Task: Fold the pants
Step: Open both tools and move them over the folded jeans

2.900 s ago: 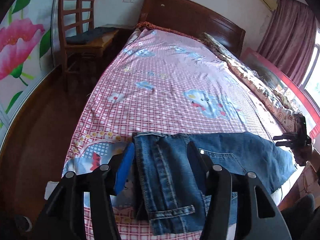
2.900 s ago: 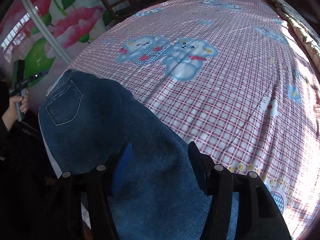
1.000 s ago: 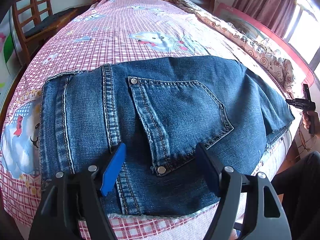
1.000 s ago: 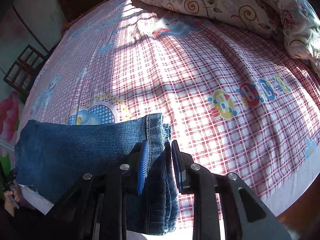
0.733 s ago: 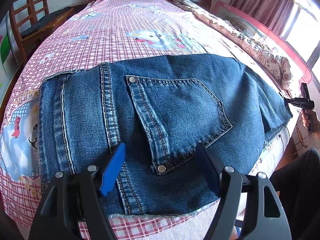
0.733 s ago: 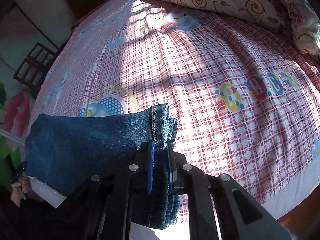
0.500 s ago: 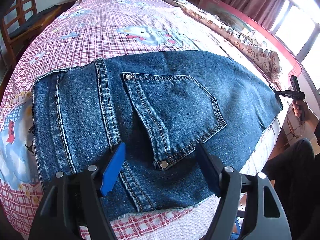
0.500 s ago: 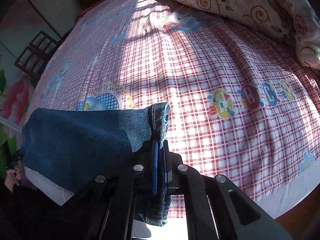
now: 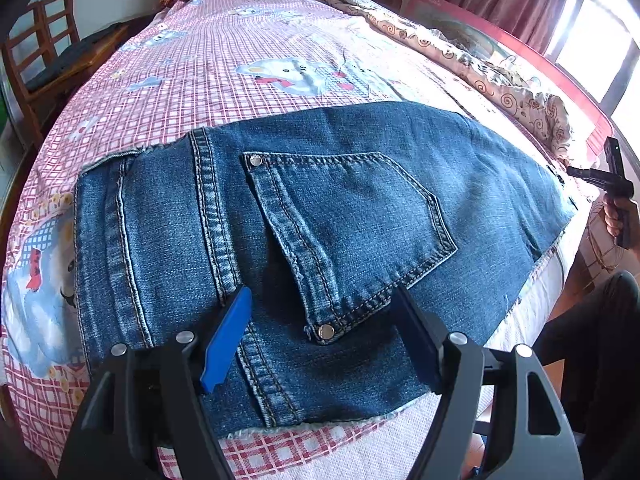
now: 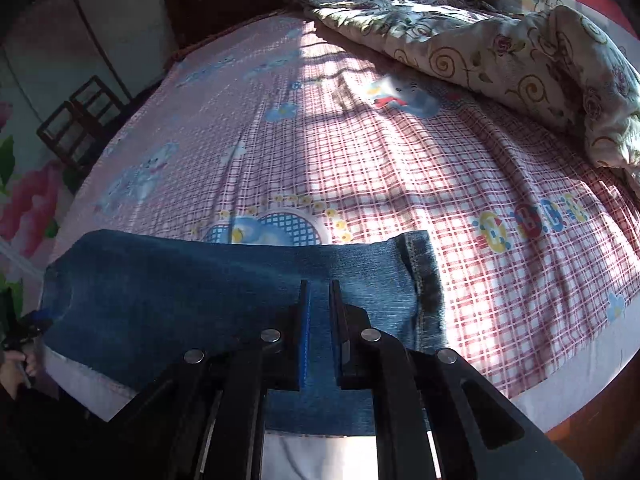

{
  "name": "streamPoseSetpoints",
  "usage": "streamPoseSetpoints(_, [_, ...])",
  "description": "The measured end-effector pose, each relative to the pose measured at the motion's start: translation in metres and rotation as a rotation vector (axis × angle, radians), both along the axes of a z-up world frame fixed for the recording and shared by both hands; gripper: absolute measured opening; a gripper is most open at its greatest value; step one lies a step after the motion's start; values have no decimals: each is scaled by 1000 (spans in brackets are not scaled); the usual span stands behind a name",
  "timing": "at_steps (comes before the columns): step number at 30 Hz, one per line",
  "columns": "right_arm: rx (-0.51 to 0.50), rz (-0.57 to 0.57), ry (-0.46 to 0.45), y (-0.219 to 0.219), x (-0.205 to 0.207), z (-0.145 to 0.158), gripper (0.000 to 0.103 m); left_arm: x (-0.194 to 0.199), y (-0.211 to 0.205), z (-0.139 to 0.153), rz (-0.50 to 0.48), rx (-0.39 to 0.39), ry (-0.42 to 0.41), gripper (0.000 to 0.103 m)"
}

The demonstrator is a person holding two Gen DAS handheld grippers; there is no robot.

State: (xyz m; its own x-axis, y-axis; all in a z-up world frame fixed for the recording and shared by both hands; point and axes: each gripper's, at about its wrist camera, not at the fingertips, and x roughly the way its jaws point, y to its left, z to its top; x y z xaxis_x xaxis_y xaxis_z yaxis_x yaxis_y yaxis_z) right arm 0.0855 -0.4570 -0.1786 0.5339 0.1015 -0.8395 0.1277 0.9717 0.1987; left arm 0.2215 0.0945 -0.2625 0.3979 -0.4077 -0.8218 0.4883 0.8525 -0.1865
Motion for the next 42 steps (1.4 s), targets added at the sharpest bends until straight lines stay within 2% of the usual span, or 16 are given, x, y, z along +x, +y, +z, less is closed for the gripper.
streamPoseSetpoints(4, [28, 243, 28, 155, 21, -17, 8, -24, -21, 33, 9, 0, -154, 75])
streamPoseSetpoints(7, [46, 363, 30, 244, 33, -34, 8, -32, -35, 38, -1, -33, -162, 76])
streamPoseSetpoints(11, [-7, 395, 32, 307, 44, -62, 8, -38, -54, 15, -54, 56, -130, 76])
streamPoseSetpoints(13, [-42, 384, 52, 306, 44, -76, 8, -41, -56, 0, -63, 139, -128, 82])
streamPoseSetpoints(16, [13, 417, 34, 291, 41, -83, 8, -49, -51, -17, -76, 229, -142, 89])
streamPoseSetpoints(21, [10, 408, 18, 283, 49, -60, 8, -54, -45, 4, -28, 137, -150, 83])
streamPoseSetpoints(24, [-7, 336, -41, 271, 50, -45, 8, -59, -63, 38, -14, -8, -213, 89])
streamPoseSetpoints(27, [-115, 275, -18, 261, 55, -52, 21, -55, -101, 50, -20, -92, -246, 90])
streamPoseSetpoints(28, [-150, 258, -9, 255, 54, -56, 21, -51, -116, 47, -11, -73, -240, 88])
streamPoseSetpoints(31, [-217, 211, 15, 231, 48, -64, 21, -32, -152, 16, 57, 153, -191, 66])
streamPoseSetpoints(32, [-213, 206, 15, 220, 45, -65, 21, -25, -153, 3, 89, 205, -145, 65])
streamPoseSetpoints(34, [-211, 199, 14, 201, 38, -64, 21, -18, -143, -12, 156, 206, -91, 65])
streamPoseSetpoints(38, [-222, 210, 9, 179, 29, -62, 21, -19, -133, -15, 193, 219, -101, 69])
streamPoseSetpoints(40, [-260, 174, 19, 170, 29, -62, 31, -19, -129, -16, 196, 221, -98, 70])
streamPoseSetpoints(41, [-269, 146, 20, 161, 28, -63, 47, -20, -127, -16, 198, 219, -96, 70])
streamPoseSetpoints(42, [-271, 128, 31, 152, 27, -65, 48, -19, -126, -16, 201, 218, -95, 70])
